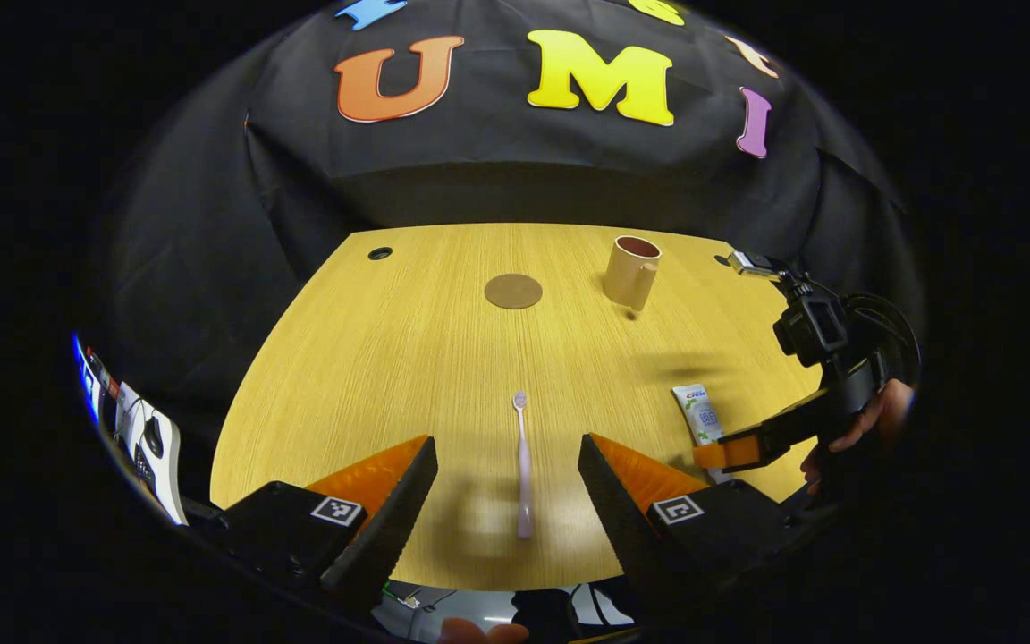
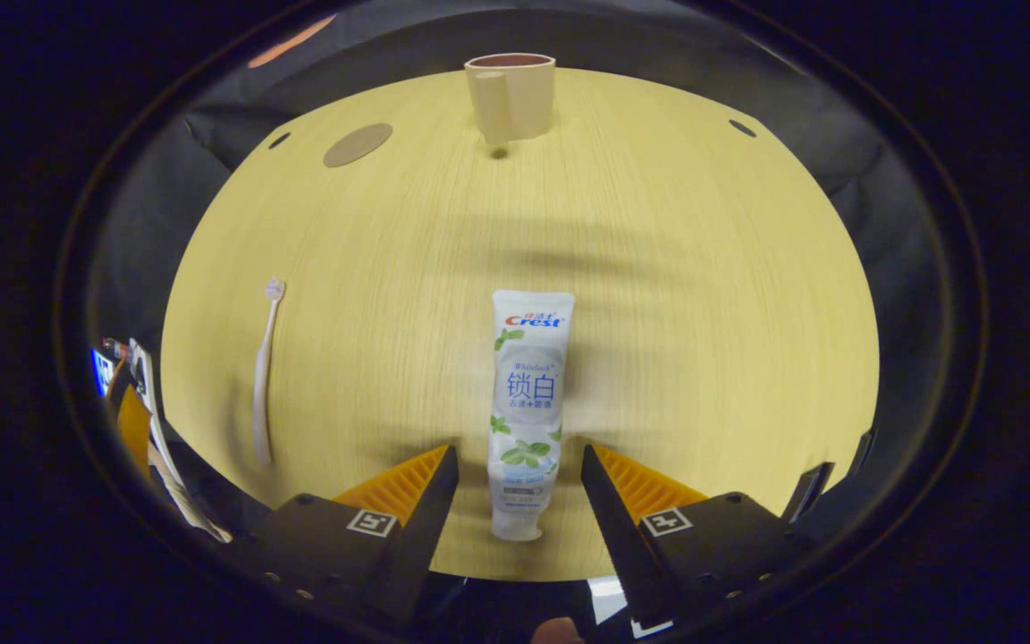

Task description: Put the toothbrush and toothpaste on the desktop into the cup, then pick up the cup and place it on the coaster on the desktop.

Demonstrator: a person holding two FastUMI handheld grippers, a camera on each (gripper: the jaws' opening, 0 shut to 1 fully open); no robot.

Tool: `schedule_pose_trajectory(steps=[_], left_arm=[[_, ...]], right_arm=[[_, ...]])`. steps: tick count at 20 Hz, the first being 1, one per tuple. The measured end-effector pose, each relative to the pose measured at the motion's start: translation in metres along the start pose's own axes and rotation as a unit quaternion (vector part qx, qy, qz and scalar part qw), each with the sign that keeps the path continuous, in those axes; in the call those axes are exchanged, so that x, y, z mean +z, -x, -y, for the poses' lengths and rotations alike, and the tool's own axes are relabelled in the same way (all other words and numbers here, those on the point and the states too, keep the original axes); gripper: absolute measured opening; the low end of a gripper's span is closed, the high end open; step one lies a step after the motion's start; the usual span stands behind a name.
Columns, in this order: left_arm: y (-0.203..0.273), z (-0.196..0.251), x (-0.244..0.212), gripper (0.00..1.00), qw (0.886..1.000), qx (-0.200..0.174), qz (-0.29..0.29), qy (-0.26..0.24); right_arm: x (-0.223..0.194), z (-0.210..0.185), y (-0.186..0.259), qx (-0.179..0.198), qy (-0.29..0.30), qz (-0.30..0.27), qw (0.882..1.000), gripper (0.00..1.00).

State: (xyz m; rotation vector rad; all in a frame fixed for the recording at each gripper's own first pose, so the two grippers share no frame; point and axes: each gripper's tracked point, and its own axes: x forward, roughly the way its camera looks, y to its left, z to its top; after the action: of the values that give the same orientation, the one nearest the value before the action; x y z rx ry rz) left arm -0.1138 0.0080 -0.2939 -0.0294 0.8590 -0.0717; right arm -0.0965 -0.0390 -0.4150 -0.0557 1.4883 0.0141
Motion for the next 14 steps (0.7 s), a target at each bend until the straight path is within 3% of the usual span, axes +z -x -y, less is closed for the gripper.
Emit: schedule_pose_trajectory(steps=[7,10,14], left_arm=[[-0.011,-0.009,0.003,1.0,1.0,0.011,-0.005,0.013],[-0.014,-0.01,0.001,1.0,1.0,0.011,-0.011,0.014],[-0.016,-0.009,-0.003,1.0,1.0,0.004,-0.018,0.009]], right_arm=[[-0.008,0.0,-0.005,0.0,-0.005,-0.023,1.0,0.81],[-0.008,0.0,-0.007,-0.002,-0.008,-0.026,1.0,0.68],[-0.007,0.002,-0.009,-0.006,-0.017,-0.032,0.999,0.64]])
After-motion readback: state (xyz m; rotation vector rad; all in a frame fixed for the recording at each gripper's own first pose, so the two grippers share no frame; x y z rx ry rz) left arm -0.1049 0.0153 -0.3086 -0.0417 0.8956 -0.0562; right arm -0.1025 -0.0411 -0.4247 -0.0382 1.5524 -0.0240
